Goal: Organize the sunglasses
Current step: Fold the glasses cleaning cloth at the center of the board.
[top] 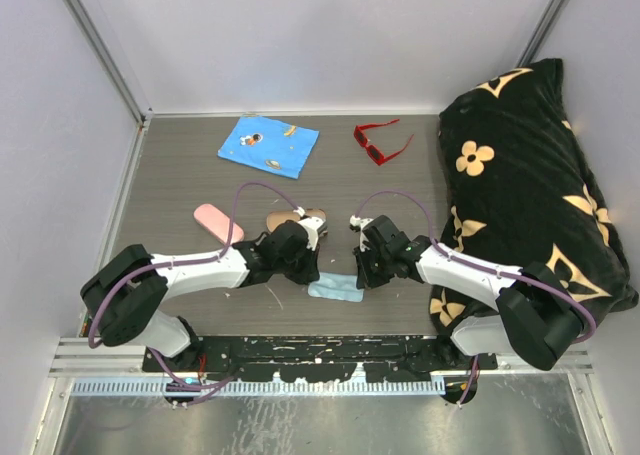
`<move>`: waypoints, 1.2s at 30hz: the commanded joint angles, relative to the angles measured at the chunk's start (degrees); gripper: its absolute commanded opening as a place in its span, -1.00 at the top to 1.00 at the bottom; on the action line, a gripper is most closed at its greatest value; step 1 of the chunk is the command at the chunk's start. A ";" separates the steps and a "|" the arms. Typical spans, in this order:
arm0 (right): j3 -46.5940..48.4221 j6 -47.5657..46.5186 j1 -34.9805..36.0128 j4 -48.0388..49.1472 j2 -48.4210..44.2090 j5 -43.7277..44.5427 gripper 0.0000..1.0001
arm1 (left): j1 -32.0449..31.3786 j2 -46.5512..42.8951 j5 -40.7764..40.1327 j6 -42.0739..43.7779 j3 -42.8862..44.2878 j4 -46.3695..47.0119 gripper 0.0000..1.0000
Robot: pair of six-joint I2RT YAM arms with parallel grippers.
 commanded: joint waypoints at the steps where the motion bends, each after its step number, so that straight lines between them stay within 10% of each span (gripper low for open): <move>1: 0.51 0.86 0.50 -0.01 -0.09 0.19 0.99 | -0.59 -2.27 -0.20 -0.57 -0.60 3.10 1.00; 20: 1.41 5.86 0.66 -2.33 -8.57 10.96 0.18 | -0.65 -15.17 -2.02 -2.44 -5.48 0.19 0.25; 36: -1.37 13.93 0.64 2.01 -6.34 10.98 -0.14 | 0.55 0.11 -6.03 -6.19 1.84 2.29 0.04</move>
